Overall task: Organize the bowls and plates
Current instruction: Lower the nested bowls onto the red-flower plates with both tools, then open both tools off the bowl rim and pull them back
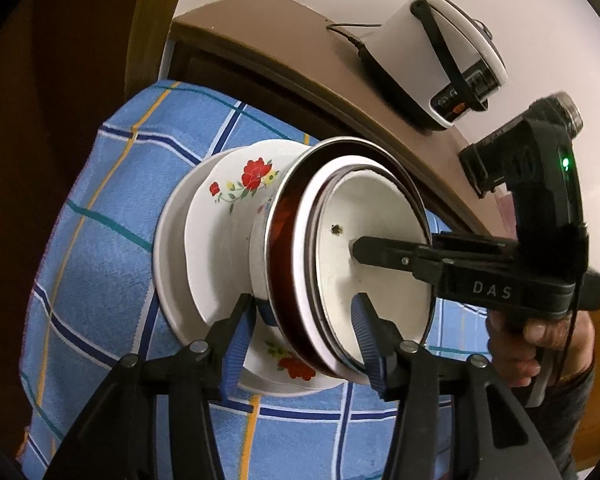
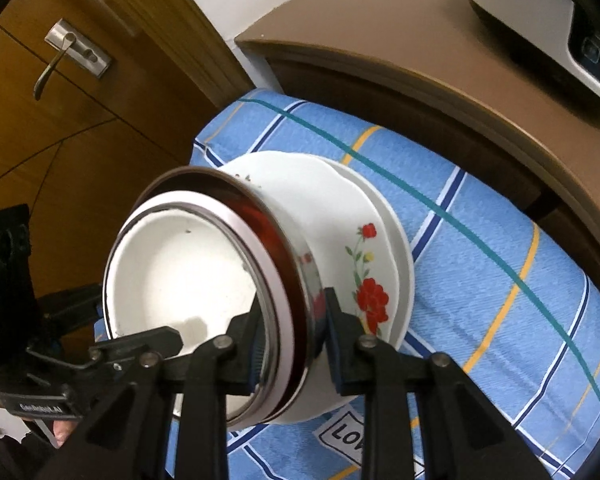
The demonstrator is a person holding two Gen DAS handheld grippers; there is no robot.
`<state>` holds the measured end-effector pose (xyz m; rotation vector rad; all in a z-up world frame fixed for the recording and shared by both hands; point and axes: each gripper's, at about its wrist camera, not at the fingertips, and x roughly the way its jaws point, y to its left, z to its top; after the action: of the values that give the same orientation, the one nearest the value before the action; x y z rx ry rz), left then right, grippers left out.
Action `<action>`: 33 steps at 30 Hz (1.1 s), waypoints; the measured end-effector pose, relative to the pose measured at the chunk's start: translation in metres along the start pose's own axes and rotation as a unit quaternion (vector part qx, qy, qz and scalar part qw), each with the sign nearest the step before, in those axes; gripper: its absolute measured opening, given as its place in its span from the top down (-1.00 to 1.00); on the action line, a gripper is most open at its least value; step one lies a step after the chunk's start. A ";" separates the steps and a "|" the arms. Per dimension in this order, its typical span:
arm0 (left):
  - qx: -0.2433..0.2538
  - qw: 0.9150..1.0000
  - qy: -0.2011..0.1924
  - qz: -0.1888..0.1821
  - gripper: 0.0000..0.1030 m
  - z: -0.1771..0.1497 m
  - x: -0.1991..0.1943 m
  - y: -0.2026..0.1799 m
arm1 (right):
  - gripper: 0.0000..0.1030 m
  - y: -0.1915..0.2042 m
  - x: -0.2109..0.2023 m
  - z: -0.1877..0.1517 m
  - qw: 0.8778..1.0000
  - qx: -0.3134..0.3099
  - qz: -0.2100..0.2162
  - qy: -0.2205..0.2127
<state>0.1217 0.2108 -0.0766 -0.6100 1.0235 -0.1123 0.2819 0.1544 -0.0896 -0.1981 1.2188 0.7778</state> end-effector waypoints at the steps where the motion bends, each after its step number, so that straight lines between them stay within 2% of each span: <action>1: 0.006 1.000 -0.004 0.005 -0.03 -0.001 0.000 -0.002 | 0.50 -0.001 0.000 0.000 1.000 0.001 0.001 -0.002; 4: 0.033 0.999 -0.020 0.030 -0.09 -0.002 0.003 -0.009 | 0.50 -0.003 -0.001 -0.002 1.000 0.006 0.005 -0.008; 10: 0.057 0.995 -0.038 0.069 -0.10 -0.003 0.009 -0.013 | 0.44 -0.002 -0.006 -0.008 1.000 0.003 0.011 -0.029; 15: 0.067 0.991 -0.056 0.098 -0.10 -0.004 0.008 -0.013 | 0.44 0.003 -0.007 -0.010 0.999 -0.007 -0.007 -0.042; 20: 0.075 0.985 -0.086 0.132 -0.11 -0.005 -0.001 -0.015 | 0.29 0.005 -0.012 -0.013 0.998 -0.013 -0.016 -0.059; 27: 0.102 0.970 -0.137 0.171 -0.14 -0.013 -0.020 -0.029 | -0.05 0.010 -0.050 -0.032 0.988 -0.031 -0.062 -0.135; 30: 0.112 0.962 -0.170 0.183 -0.15 -0.016 -0.031 -0.039 | -0.12 0.008 -0.074 -0.050 0.976 -0.028 -0.098 -0.190; 33: 0.121 0.958 -0.191 0.178 -0.16 -0.019 -0.039 -0.049 | -0.17 0.000 -0.100 -0.071 0.961 -0.014 -0.129 -0.244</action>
<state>0.0951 0.1761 -0.0280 -0.2026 0.7147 0.1903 0.2146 0.0740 -0.0255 -0.1707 0.6968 0.5691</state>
